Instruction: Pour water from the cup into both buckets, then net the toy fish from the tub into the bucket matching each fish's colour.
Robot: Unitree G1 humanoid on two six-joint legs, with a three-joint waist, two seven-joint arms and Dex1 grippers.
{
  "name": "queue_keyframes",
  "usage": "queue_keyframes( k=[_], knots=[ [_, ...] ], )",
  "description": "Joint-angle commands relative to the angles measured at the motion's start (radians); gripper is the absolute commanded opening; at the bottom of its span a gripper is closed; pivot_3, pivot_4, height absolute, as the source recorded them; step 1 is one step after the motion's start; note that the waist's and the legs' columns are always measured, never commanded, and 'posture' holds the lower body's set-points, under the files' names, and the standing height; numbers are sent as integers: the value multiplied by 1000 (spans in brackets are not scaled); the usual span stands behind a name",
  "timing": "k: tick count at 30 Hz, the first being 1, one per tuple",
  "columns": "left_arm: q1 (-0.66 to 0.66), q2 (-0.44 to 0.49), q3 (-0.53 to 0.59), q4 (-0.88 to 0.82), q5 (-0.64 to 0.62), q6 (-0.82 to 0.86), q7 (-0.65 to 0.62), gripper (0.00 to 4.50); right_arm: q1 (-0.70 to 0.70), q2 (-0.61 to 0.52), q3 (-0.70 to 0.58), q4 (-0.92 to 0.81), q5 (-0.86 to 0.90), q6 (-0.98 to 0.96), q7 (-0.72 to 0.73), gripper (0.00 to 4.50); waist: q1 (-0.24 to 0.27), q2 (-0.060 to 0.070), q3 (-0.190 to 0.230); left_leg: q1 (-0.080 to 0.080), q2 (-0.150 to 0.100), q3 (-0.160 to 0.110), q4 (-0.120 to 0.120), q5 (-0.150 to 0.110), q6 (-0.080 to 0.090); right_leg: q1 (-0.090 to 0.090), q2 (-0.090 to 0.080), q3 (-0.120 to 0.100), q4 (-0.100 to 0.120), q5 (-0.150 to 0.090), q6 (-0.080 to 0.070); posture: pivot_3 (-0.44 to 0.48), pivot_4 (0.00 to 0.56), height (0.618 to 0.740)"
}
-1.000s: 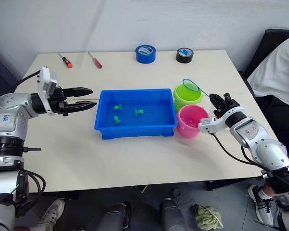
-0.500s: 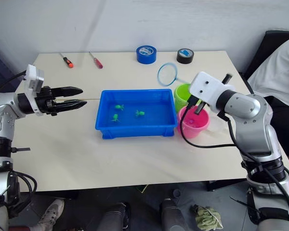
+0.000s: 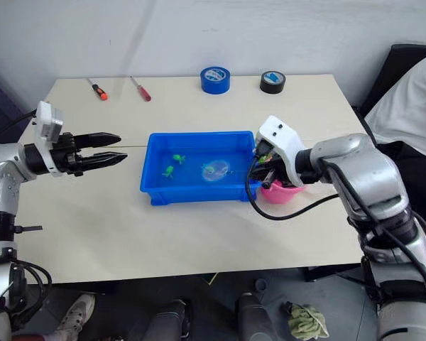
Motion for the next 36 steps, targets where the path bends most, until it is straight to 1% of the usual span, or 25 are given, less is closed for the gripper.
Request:
queue_keyframes(
  k=[1,5,7,13,18,24,28,33,36],
  knots=[
    [21,21,41,-56,-27,13,17,3029,-43,22,51,65,-11,3,-70,0,0,0,0,0,0,0,0,0,0,0,0,0,0,0,0,0,150,734],
    [54,26,57,-89,-37,24,30,3029,-78,5,141,130,-19,-1,-93,0,1,0,0,-3,-1,0,0,0,0,-2,-1,0,-1,0,0,0,150,734],
    [69,29,65,-106,-42,32,37,3029,-102,6,165,156,-14,10,-100,0,1,0,0,-4,-2,0,0,0,1,-2,-2,0,-1,0,0,0,150,734],
    [104,30,85,-148,-56,49,60,3029,-151,3,213,203,0,16,-97,0,0,0,0,-5,-1,-1,0,0,1,-4,-2,-1,-2,0,0,0,150,734],
    [143,36,107,-191,-72,65,82,3029,-146,54,231,229,6,-3,-116,0,-4,0,0,-5,-1,0,0,0,1,-4,-2,-1,-2,0,0,0,150,734],
    [169,52,128,-225,-85,86,96,3029,-114,164,190,305,-7,-78,-195,0,-3,0,0,-5,-1,0,-1,0,1,-4,-1,-1,-2,0,0,0,150,734],
    [176,66,131,-233,-92,94,101,3029,-86,216,128,349,-18,-156,-266,0,-1,0,0,-5,-2,-1,0,0,1,-4,-2,-1,-3,0,0,0,150,734],
    [171,71,128,-225,-91,91,100,3029,-69,224,67,334,1,-174,-291,0,1,0,0,-6,-2,-1,-1,0,1,-4,-2,-2,-3,0,0,0,150,734],
    [154,67,117,-212,-87,86,99,3029,-30,209,-4,244,50,-122,-285,0,1,0,0,-6,-2,-1,-1,0,1,-4,-2,-2,-3,0,0,0,150,734]
  ],
)
